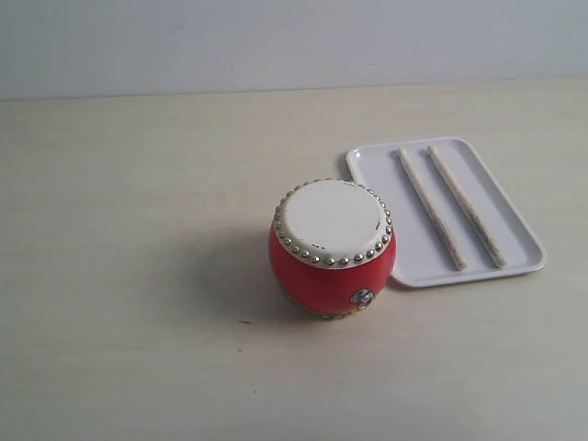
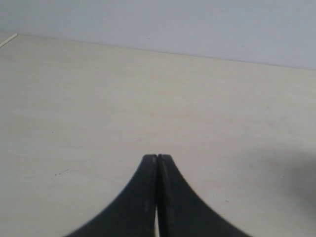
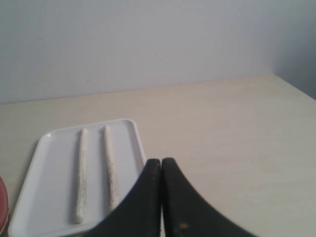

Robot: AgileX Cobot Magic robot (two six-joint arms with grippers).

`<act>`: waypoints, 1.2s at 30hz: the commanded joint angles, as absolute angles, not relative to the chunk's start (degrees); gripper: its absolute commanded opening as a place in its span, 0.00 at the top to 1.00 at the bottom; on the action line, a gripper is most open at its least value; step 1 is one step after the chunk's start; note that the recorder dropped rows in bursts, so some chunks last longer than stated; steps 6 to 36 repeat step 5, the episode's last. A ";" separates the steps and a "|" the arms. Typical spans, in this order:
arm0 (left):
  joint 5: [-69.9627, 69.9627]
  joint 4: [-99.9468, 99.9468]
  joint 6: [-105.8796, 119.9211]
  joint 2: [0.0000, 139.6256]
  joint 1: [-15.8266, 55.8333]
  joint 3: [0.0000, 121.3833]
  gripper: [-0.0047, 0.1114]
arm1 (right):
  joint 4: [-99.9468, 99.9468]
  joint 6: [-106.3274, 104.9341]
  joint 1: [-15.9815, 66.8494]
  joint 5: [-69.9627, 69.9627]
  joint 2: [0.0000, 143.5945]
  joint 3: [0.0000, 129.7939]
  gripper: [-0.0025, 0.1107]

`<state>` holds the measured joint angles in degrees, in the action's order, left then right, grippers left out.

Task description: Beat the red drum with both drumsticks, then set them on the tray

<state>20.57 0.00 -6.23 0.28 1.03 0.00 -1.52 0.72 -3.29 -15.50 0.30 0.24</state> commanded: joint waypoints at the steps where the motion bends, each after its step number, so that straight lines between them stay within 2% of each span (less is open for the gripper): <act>1: 20.34 0.31 -6.25 0.00 1.28 0.00 0.96 | -1.56 0.54 -3.78 -15.34 0.00 0.00 0.98; 36: 20.34 0.31 -6.25 0.00 1.28 0.00 0.96 | -1.56 0.54 -3.78 -15.34 0.00 0.00 0.98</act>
